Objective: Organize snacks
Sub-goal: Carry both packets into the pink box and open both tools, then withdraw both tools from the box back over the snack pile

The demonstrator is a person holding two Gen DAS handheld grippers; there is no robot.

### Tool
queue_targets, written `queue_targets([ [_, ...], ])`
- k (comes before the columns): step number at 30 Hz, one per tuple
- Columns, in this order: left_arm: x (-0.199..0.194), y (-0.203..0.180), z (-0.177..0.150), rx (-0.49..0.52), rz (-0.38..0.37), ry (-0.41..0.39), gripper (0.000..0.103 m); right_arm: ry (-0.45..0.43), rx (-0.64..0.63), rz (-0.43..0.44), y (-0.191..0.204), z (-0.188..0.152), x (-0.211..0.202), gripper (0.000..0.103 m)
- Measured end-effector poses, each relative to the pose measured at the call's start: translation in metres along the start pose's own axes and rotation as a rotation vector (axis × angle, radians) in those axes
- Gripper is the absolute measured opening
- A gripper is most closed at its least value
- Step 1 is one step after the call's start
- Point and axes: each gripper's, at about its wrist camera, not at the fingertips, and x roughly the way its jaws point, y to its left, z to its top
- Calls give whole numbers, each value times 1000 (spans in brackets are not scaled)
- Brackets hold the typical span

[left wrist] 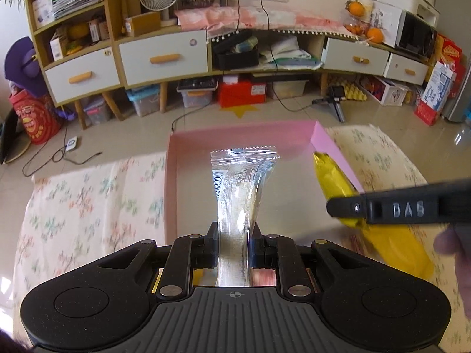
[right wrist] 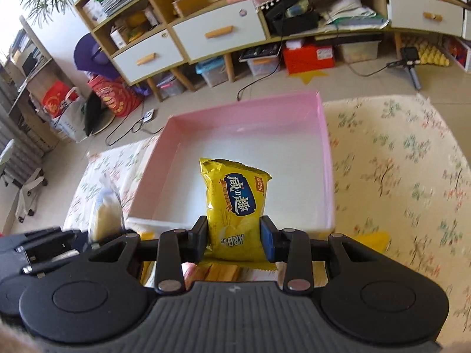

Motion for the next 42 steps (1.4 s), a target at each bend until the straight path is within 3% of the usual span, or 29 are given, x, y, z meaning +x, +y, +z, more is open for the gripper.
queue_targets([
  [6,39,-2,19,22,12,6,16,-27,-16,-18,-6,11,17,34],
  [14,80,2,19,33,54,29,17,-21,-28,-47,-9,12,37,34],
  [18,90,7,20,22,40,43,21,-16,-36,-57,-9,10,41,36],
  [20,91,11,18,17,14,42,30,-19,-32,-60,-9,11,40,39],
  [21,90,12,18,7,14,38,33,-20,-32,-61,-9,11,40,46],
  [23,88,13,16,-1,21,33,49,-27,-36,-62,-8,11,37,52],
  [28,77,15,12,-5,15,24,63,-39,-41,-74,-7,11,28,64],
  [42,18,17,-15,-27,7,7,84,-41,-69,-97,-1,-3,-11,85],
])
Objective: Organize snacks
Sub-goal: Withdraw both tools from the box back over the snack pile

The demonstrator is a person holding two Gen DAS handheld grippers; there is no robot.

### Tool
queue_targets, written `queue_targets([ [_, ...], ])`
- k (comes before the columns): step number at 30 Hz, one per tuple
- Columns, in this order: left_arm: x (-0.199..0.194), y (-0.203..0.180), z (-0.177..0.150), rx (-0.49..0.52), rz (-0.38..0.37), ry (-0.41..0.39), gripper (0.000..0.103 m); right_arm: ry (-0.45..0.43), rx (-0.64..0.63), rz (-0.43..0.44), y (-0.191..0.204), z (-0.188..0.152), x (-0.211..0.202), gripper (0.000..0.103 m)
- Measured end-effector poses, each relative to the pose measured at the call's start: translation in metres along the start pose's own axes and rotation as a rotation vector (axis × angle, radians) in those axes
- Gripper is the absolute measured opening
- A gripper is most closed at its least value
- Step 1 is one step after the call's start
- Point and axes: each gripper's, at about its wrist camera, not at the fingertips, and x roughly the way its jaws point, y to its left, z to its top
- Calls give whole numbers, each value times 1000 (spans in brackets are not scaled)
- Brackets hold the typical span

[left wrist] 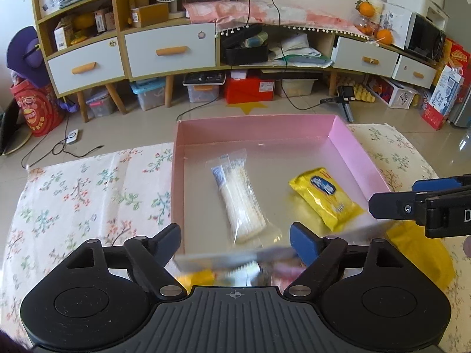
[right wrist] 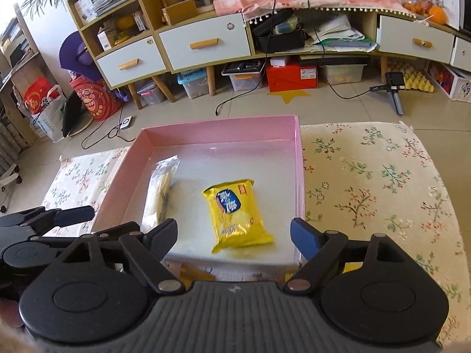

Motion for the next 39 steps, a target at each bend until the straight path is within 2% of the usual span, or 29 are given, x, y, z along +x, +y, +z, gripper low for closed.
queue_targets([
  [2,-8,0,-5,-5,-1,2,89,2,-16,-5,3,-4,-6,87],
  [10,-36,-3,-29,1,-7,12,95,-4,-63,-10,11,-23,-31,95],
  [24,-73,0,-79,34,-21,13,97,-29,-99,-2,12,-63,-54,102],
  [29,-81,5,-97,65,-19,7,98,-35,-173,-6,13,-78,-57,103],
  [39,-97,4,-126,119,-102,-1,98,-63,-295,1,0,-109,-62,103],
])
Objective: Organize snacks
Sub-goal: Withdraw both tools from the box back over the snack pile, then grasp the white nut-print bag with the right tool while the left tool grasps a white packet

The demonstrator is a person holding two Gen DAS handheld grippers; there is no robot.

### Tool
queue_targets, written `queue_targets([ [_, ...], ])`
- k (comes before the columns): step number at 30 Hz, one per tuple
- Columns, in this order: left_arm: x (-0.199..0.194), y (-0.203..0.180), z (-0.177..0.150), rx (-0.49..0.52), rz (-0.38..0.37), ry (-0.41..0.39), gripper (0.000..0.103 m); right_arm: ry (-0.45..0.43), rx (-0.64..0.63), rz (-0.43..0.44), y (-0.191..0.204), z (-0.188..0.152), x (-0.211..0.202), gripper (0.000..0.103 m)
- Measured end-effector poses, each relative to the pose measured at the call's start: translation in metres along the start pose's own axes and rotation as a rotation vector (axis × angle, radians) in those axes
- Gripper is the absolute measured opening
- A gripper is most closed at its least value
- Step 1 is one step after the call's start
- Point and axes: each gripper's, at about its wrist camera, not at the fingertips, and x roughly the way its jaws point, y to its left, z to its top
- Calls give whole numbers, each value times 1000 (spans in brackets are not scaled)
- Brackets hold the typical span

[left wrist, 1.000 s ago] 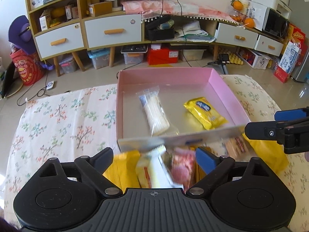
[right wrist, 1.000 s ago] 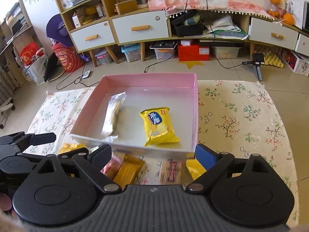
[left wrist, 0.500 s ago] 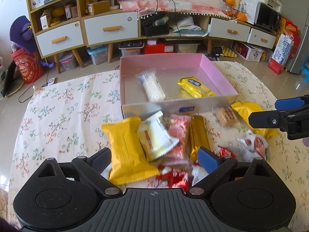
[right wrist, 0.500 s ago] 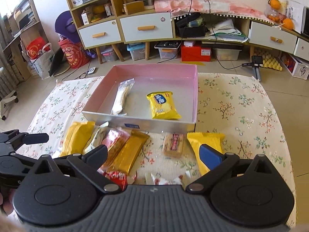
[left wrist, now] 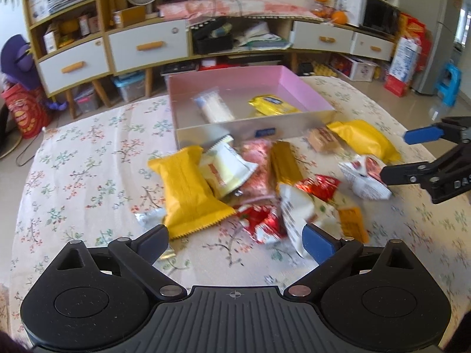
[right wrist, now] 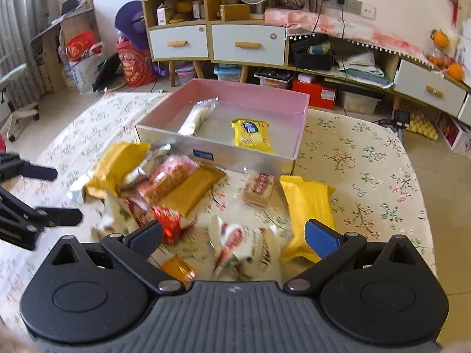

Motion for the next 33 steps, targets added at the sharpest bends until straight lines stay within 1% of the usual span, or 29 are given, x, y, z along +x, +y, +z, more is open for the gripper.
queue_targets([
  [6,4,-14,-11,6,-73,17,98,42,-59,36,-3,-18,0,103],
  [12,14,-36,-12,52,-103,4,98,73,-65,74,-5,-25,5,103],
  [16,23,-46,-9,42,-121,17,96,102,-58,93,-4,-24,12,102],
  [18,28,-49,-7,27,-131,23,95,123,-47,114,-3,-23,16,101],
  [21,33,-51,-2,-7,-144,28,86,143,-21,141,-5,-22,23,96],
  [23,36,-50,0,-37,-149,34,77,158,11,156,-8,-21,28,92],
  [24,38,-50,1,-50,-149,36,74,165,26,158,-10,-20,31,89],
  [26,42,-49,3,-74,-144,41,67,169,61,159,-14,-19,35,89],
  [29,47,-48,5,-99,-130,49,62,170,108,159,-19,-18,41,87],
  [33,51,-48,6,-112,-108,50,61,179,169,151,-25,-18,47,81],
])
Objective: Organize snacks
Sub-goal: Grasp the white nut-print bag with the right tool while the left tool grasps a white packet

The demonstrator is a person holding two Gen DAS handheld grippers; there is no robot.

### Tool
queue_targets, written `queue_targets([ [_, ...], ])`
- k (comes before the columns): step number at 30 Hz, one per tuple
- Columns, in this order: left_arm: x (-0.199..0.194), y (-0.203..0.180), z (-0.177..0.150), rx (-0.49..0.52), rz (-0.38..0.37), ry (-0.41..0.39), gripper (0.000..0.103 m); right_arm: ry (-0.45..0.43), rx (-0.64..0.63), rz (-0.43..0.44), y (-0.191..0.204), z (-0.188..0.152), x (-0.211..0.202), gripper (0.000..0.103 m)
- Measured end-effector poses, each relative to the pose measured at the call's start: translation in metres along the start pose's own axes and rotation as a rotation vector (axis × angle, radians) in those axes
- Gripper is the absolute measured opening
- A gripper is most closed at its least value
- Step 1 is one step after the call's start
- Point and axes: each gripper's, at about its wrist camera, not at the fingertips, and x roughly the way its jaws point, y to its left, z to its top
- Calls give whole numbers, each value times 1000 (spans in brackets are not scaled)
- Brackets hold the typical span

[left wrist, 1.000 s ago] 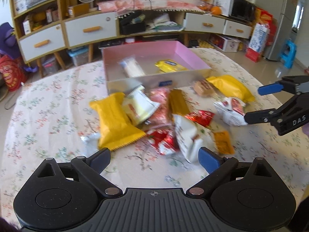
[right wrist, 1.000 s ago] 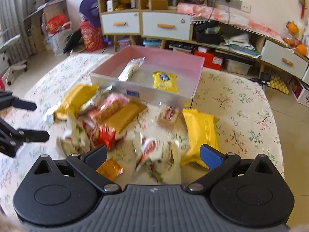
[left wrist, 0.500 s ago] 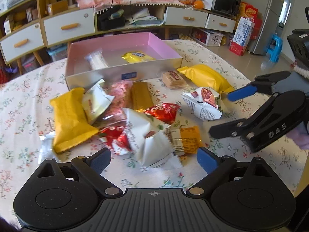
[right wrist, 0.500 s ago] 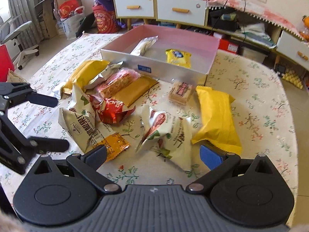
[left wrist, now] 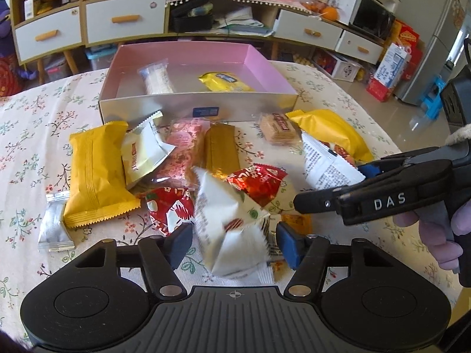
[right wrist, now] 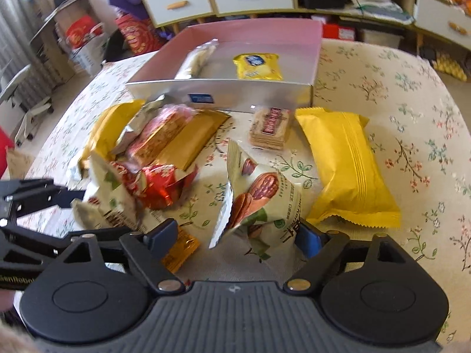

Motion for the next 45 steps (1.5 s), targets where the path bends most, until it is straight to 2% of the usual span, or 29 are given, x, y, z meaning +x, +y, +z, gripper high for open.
queue_targets([
  [8,7,-1,3,-22,24,3,61,-2,-4,-43,2,5,3,76],
  [10,7,-1,4,-27,30,6,59,-3,-25,-68,5,6,4,71],
  [11,8,-2,5,-27,40,12,51,-3,-37,-87,7,7,4,65],
  [12,8,-1,5,-26,48,19,52,-3,-47,-104,8,8,5,55],
  [13,7,-1,6,-30,43,22,51,-4,-55,-117,8,9,4,52],
  [19,3,-2,7,-17,37,46,47,14,-64,-134,12,12,4,50],
  [23,-2,-3,7,-10,28,53,46,15,-82,-115,16,13,0,44],
  [33,-17,1,8,-14,2,55,45,-20,-99,-94,21,17,-13,43],
  [45,-39,5,25,-26,-13,-11,45,-90,-78,-68,28,34,-36,43],
])
